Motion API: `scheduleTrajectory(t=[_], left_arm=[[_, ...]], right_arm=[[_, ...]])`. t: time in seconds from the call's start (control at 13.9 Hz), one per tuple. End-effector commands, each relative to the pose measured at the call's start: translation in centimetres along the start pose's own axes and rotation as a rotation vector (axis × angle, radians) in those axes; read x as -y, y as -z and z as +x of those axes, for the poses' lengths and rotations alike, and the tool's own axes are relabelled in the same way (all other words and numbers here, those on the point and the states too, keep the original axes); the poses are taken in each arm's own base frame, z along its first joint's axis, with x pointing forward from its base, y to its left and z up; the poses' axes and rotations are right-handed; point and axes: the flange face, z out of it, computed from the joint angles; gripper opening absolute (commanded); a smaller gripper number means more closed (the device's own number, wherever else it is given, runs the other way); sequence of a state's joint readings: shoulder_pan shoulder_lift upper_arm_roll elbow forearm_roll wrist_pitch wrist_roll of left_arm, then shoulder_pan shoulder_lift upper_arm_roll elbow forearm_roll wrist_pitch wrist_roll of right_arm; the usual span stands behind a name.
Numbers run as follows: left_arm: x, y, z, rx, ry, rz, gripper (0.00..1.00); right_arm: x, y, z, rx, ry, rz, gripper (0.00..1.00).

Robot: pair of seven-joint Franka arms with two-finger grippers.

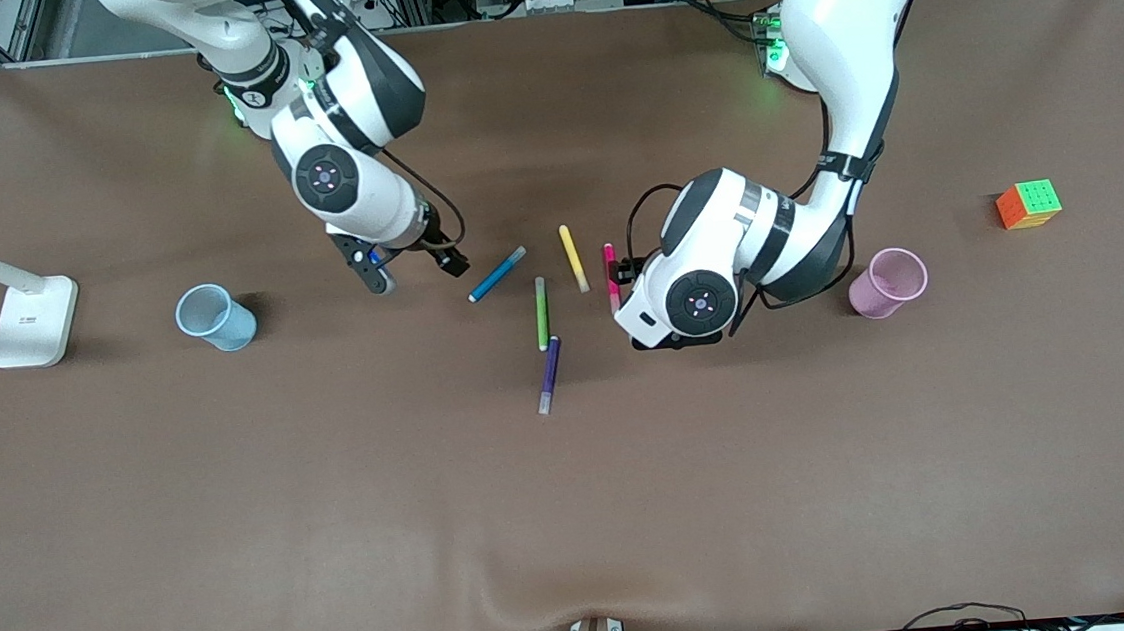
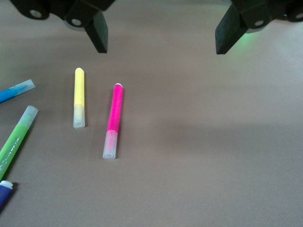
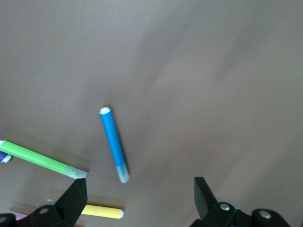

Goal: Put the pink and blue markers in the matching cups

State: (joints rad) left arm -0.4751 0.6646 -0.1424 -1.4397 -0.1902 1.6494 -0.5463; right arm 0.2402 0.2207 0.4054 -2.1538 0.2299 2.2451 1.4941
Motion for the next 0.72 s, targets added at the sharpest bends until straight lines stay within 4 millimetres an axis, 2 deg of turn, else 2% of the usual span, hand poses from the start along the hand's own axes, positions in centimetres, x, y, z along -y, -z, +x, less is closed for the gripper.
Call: scheduleTrajectory(t=[0.0,0.14,0.43,0.5,0.65], left_arm=[[-0.6,0.7,0.0,-0.005,0.016,-0.021,1.00],[-0.5,1.1,-0.2,-0.010,0.015,-0.024,1.00],[-0.2,1.7,0.2,-0.021,0.018,-0.034,1.00],[-0.5,1.7,0.2,-0.028,0.017,-0.037,1.00],[-0.8,1.6,0.2,-0.036,0.015,-0.040,1.00]], right_arm=[[0.7,-1.9,-1.7,0.023,-0.040,0.038,0.93],[1.2,-3.7,-3.0,0.030,-0.039,0.059,0.80],[2.1,-8.9,-4.2,0.054,-0.080,0.105,0.75],[2.3,-9.9,-4.4,0.058,-0.086,0.116,0.71],[2.4,-11.1,-4.7,0.061,-0.079,0.116,0.64]])
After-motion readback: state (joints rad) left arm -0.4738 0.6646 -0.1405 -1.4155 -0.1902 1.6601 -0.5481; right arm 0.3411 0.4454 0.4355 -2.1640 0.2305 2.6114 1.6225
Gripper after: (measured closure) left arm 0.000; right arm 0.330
